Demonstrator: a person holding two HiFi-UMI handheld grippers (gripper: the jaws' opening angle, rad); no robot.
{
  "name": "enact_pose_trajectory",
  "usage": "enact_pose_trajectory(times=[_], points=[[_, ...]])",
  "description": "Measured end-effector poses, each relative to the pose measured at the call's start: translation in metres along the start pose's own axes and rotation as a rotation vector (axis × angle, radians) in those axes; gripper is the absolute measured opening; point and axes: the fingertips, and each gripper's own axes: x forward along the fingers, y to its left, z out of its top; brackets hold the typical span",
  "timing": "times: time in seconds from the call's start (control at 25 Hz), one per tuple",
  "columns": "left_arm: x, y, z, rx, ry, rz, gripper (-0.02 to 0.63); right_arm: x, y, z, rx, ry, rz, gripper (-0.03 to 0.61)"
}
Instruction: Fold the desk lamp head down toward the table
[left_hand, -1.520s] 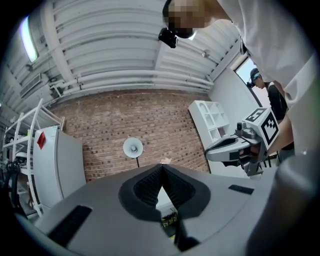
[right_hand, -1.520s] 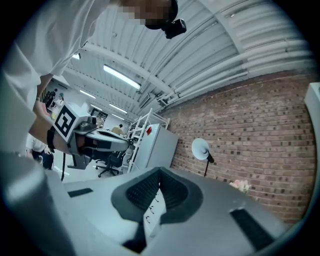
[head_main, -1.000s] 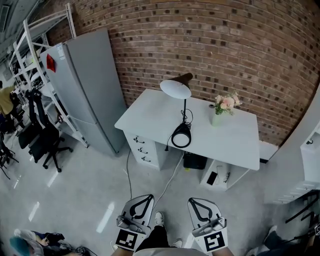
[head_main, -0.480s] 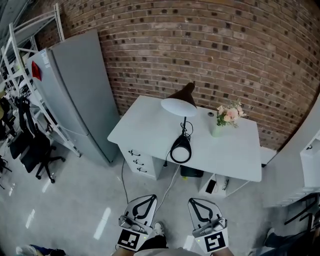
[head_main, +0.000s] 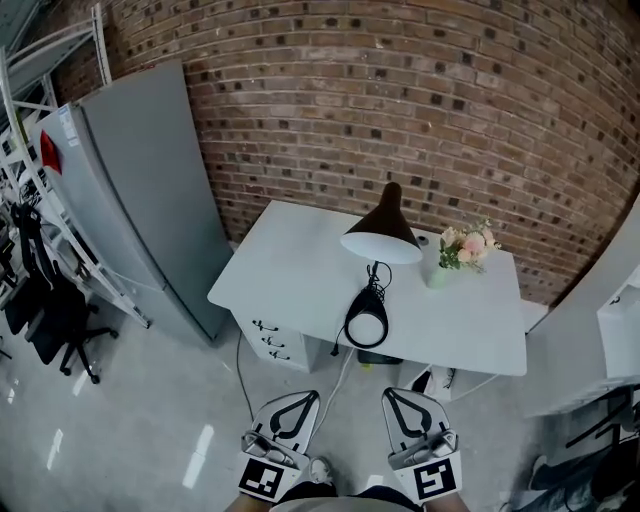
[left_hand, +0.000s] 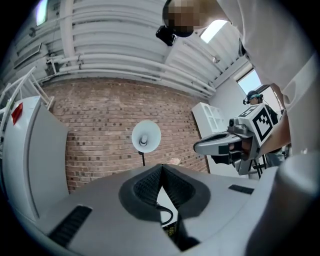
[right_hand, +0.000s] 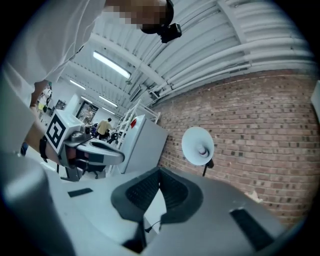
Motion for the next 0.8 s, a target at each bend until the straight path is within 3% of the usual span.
enact_pose_trajectory(times=[0.08,0.32,0.44,0.52,0.68,0.8], points=[[0.007,0.006,-0.002,-0.042,-0.013,0.003,0.008,0.006,-0.005,0.002,0.006,0.005,-0.015,0.017],[0.024,0.01,-0.006,-0.049,0.001,0.004,0.008,0.021,-0.018,0.0,-0.018,0.014,0.009,0.017],[0.031,0.012,-0.005,0.0,0.025,0.012,0.008,0.029,-0.029,0.002,-0.022,0.001,0.026,0.017],[0.034,0.013,-0.004,0.004,0.025,0.022,0.008,0.033,-0.034,0.007,-0.058,-0.004,0.046,0.017],[0.047,0.018,0.002,-0.102,-0.017,0.072,0.008,0.046,-0.045,0.021,-0.162,-0.032,0.078,0.017],[0.059,0.015,0.008,-0.093,-0.033,0.061,0.008,0.056,-0.052,0.029,-0.204,-0.049,0.088,0.017]])
